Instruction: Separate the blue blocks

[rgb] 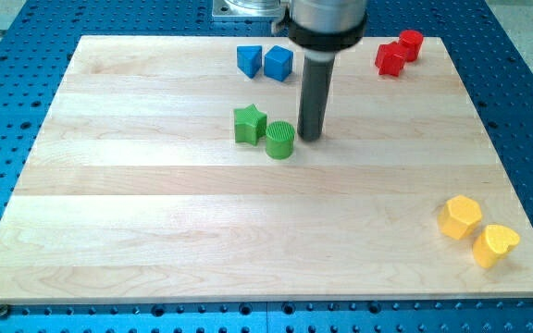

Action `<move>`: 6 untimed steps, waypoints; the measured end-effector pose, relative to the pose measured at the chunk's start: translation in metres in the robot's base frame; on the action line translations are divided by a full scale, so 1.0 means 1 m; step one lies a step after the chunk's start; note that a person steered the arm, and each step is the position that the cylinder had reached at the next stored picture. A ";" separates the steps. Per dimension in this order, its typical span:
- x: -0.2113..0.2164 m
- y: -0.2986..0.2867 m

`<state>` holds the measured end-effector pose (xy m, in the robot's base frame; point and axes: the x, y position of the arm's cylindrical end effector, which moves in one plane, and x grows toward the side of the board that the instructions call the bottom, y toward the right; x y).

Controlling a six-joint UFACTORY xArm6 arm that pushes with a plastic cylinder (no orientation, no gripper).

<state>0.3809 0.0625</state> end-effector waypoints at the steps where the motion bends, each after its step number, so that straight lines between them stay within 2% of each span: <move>1: -0.039 0.023; 2: -0.092 0.033; 3: -0.131 0.015; 4: -0.135 -0.016; 5: -0.107 -0.087; 6: -0.121 -0.149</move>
